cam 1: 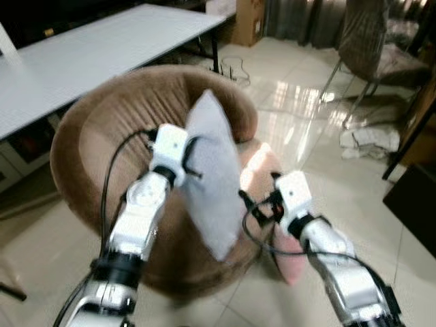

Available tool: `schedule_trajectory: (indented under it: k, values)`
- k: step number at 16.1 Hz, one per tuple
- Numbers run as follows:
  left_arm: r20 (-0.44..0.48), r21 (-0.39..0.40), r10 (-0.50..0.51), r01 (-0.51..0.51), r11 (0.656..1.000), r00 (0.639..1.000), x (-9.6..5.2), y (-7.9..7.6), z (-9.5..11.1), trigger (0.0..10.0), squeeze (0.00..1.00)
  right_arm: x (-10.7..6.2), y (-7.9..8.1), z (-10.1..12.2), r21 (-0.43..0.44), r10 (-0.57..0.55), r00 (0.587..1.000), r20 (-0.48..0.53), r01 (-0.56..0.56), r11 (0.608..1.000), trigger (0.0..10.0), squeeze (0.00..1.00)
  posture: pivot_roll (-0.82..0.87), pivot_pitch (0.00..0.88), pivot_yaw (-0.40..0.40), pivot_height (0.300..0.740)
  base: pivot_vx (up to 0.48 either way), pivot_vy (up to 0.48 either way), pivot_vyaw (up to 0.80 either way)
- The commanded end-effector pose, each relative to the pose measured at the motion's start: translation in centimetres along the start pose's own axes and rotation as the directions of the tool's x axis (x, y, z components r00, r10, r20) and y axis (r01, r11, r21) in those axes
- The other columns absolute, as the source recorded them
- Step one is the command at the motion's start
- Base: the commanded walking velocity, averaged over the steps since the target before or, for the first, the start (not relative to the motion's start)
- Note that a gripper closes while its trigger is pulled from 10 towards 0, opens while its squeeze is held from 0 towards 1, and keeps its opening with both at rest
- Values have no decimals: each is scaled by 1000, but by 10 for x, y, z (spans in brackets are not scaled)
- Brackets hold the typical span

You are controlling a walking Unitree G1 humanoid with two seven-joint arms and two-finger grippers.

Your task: Move the pillow to the sofa from floor

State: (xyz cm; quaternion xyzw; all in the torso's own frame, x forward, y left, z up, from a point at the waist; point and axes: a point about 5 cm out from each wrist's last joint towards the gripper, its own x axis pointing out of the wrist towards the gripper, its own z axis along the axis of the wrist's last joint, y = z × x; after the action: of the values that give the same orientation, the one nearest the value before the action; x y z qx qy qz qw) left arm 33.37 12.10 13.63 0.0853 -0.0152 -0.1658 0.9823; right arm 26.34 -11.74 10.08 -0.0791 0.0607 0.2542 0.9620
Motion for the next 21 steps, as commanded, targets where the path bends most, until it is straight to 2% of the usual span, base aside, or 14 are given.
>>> schedule_trajectory:
  k: [1,11,12,13,14,16,18,21]
  values:
    - [71,20,-24,22,1000,997,6,-5,15,10000,0,-2,-3,3,-7,-1,1000,0,1,1000,10000,0,-72,0,93,740,330,0,0]
    - [52,40,-9,7,999,999,10,-2,12,10000,0,-3,-2,0,-15,7,1000,-14,-7,1000,10000,0,-71,0,97,740,321,0,0]
    - [50,4,-41,41,999,998,11,-5,11,10000,0,-4,-2,0,-17,7,1000,-14,-7,1000,10000,0,-71,0,95,740,0,0,0]
    - [38,34,-93,92,995,995,13,-9,10,10000,0,-4,-1,0,-21,8,1000,-15,-9,1000,10000,0,-72,0,91,740,0,0,0]
    - [43,30,-127,126,992,991,16,-12,10,10000,0,-5,-1,1,-28,14,1000,-15,-15,999,10000,0,-71,0,88,740,0,0,0]
    - [40,35,-150,149,988,988,26,-13,14,10000,0,-9,0,1,-39,32,999,-13,-33,999,10000,0,-77,0,90,740,0,0,0]
    - [7,37,-98,97,995,995,37,-6,15,10000,0,-14,1,1,-45,51,999,-17,-52,998,10000,0,-85,0,92,740,0,0,0]
    - [-20,86,-35,37,996,999,43,1,5,10000,0,-22,3,-2,-47,79,996,-31,-81,996,10000,0,-96,0,89,740,0,0,0]
